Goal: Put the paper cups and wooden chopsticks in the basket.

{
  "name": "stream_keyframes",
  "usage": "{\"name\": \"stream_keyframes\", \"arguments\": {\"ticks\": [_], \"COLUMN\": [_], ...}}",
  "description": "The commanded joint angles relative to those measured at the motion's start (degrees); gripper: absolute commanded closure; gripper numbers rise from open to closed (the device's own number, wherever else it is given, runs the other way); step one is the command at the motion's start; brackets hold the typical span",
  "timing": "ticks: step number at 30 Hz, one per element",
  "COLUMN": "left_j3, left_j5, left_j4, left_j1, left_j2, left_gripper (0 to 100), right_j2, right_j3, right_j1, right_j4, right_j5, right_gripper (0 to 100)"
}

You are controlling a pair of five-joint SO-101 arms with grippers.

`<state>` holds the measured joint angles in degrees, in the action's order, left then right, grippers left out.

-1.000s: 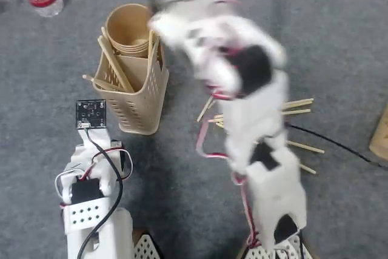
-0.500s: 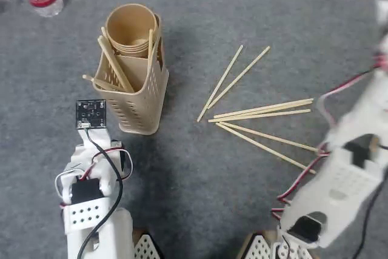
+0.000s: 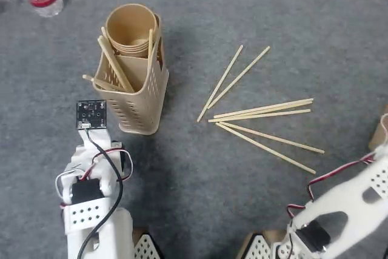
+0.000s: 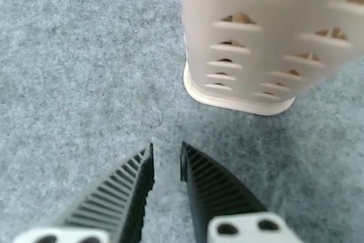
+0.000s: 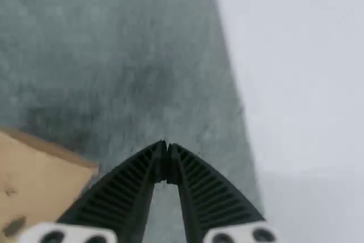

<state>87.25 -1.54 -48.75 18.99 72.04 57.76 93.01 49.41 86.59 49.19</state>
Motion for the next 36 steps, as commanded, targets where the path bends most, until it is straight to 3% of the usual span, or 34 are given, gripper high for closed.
{"name": "stream_keyframes", "arguments": {"ticks": [1,16,24,36], "left_j3": [-0.3,-0.3,-0.3,-0.3], "left_j5": [-0.6,-0.6,-0.6,-0.6], "left_j4": [1.1,1.1,1.1,1.2], "left_j1": [0.2,0.2,0.2,0.2], "left_j2": [0.6,0.6,0.6,0.6], "left_gripper": [93,93,93,93], "right_j2": [2.8,13.5,13.1,11.6], "right_j3": [0.6,0.6,0.8,3.1], "right_j1": [1.2,-3.4,-10.5,-19.2], "right_j4": [-0.9,-2.9,16.0,16.6], "right_j5": [3.9,5.3,5.3,-6.7], "right_gripper": [99.1,99.1,99.1,99.1]}}
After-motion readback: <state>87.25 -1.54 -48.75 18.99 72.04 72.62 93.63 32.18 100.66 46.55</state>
